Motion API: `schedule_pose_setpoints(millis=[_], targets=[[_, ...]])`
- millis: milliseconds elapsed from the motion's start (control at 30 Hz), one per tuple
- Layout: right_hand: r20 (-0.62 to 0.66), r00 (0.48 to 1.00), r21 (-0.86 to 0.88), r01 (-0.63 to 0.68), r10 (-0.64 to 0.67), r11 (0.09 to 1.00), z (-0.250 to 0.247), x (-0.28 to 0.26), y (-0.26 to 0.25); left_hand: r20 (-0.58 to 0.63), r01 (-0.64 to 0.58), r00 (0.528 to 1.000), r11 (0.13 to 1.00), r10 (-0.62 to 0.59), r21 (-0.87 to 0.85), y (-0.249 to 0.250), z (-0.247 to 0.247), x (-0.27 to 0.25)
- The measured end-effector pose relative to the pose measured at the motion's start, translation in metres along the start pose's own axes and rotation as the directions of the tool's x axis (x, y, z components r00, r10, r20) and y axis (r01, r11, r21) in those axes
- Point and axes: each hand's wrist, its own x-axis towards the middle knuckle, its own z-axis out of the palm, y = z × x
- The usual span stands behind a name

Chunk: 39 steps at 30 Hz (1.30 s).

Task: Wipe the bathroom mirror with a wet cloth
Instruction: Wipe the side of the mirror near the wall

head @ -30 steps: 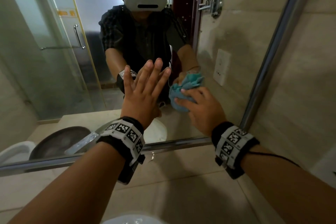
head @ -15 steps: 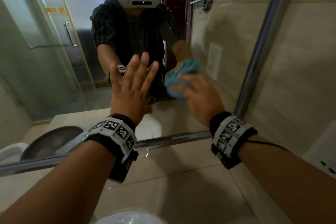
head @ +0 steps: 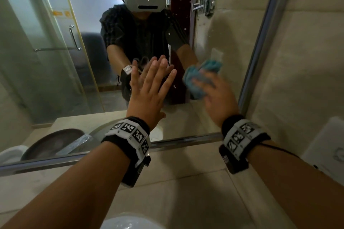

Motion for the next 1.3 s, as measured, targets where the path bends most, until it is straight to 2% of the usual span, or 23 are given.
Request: schedule_pose_setpoints(millis=[33, 67, 100, 133, 167, 233, 300, 400, 467, 500, 533, 600, 667, 733, 800, 833, 900, 967, 1067, 1133, 1200, 1300], targets=[[-0.13, 0.985, 0.046, -0.111, 0.116, 0.993, -0.011, 0.015, 0.001, 0.014, 0.001, 1.0, 1.0, -0.001, 0.003, 0.002, 0.002, 0.003], [-0.265, 0.945, 0.103, -0.172, 0.194, 0.98, -0.018, 0.026, 0.003, 0.025, 0.005, 1.0, 1.0, -0.006, 0.006, 0.004, 0.004, 0.005], [-0.366, 0.902, 0.131, -0.194, 0.229, 0.972, -0.02, 0.032, 0.004, 0.03, 0.015, 0.999, 1.0, -0.015, 0.003, 0.007, 0.007, 0.007], [-0.401, 0.888, 0.123, -0.193, 0.226, 0.974, -0.015, 0.03, 0.003, 0.032, 0.029, 0.999, 1.0, -0.029, -0.004, 0.011, 0.009, 0.009], [-0.368, 0.907, 0.11, -0.177, 0.205, 0.978, -0.006, 0.021, 0.001, 0.034, 0.042, 0.999, 0.999, -0.042, -0.01, 0.014, 0.012, 0.009], [-0.164, 0.978, 0.093, -0.11, 0.125, 0.989, 0.021, -0.014, 0.004, 0.023, 0.061, 0.998, 0.998, -0.061, -0.019, 0.016, 0.017, 0.011], [0.014, 1.0, 0.056, -0.026, 0.025, 0.998, 0.044, -0.051, 0.018, 0.02, 0.062, 0.998, 0.998, -0.062, -0.029, 0.017, 0.017, 0.01], [0.0, 0.994, 0.008, 0.111, -0.111, 0.994, 0.038, -0.059, 0.036, 0.024, 0.065, 0.998, 0.997, -0.064, -0.029, 0.016, 0.017, 0.01], [-0.141, 0.979, -0.041, 0.146, -0.151, 0.988, 0.018, -0.037, 0.034, 0.033, 0.064, 0.997, 0.997, -0.063, -0.035, 0.016, 0.016, 0.011], [-0.223, 0.971, -0.031, 0.079, -0.084, 0.996, 0.007, -0.022, 0.033, 0.038, 0.063, 0.997, 0.997, -0.062, -0.039, 0.016, 0.016, 0.011], [-0.295, 0.955, 0.022, -0.033, 0.037, 0.999, -0.003, -0.006, 0.033, 0.041, 0.064, 0.997, 0.997, -0.062, -0.042, 0.016, 0.016, 0.012], [-0.394, 0.897, 0.142, -0.157, 0.201, 0.977, -0.015, 0.018, 0.036, 0.038, 0.065, 0.997, 0.997, -0.064, -0.039, 0.017, 0.018, 0.013], [-0.428, 0.884, 0.147, -0.136, 0.187, 0.98, -0.007, 0.013, 0.036, 0.033, 0.064, 0.997, 0.997, -0.063, -0.039, 0.017, 0.02, 0.013], [-0.358, 0.927, 0.097, -0.083, 0.113, 0.992, 0.014, -0.021, 0.04, 0.032, 0.063, 0.998, 0.997, -0.062, -0.039, 0.015, 0.021, 0.012], [-0.19, 0.97, 0.058, -0.141, 0.15, 0.988, 0.03, -0.054, 0.047, 0.038, 0.061, 0.997, 0.997, -0.06, -0.035, 0.014, 0.021, 0.012], [-0.142, 0.973, 0.034, -0.18, 0.183, 0.983, 0.033, -0.063, 0.051, 0.043, 0.06, 0.997, 0.998, -0.058, -0.036, 0.013, 0.02, 0.012], [-0.164, 0.968, 0.005, -0.192, 0.19, 0.981, 0.026, -0.058, 0.055, 0.056, 0.06, 0.997, 0.998, -0.058, -0.034, 0.013, 0.02, 0.012], [-0.251, 0.956, 0.024, -0.152, 0.153, 0.988, 0.011, -0.038, 0.054, 0.054, 0.062, 0.997, 0.998, -0.06, -0.029, 0.014, 0.021, 0.012], [-0.387, 0.9, 0.107, -0.171, 0.199, 0.98, -0.006, -0.002, 0.051, 0.036, 0.056, 0.998, 0.998, -0.055, -0.013, 0.014, 0.024, 0.012], [-0.42, 0.872, 0.17, -0.197, 0.252, 0.966, -0.003, 0.001, 0.05, 0.023, 0.049, 0.999, 0.999, -0.049, -0.016, 0.013, 0.025, 0.013], [-0.357, 0.872, 0.215, -0.272, 0.335, 0.938, 0.012, -0.025, 0.05, 0.02, 0.046, 0.999, 0.999, -0.045, -0.019, 0.013, 0.024, 0.012], [-0.2, 0.901, 0.161, -0.357, 0.385, 0.92, 0.029, -0.074, 0.057, 0.028, 0.048, 0.998, 0.999, -0.048, -0.008, 0.014, 0.023, 0.013]])
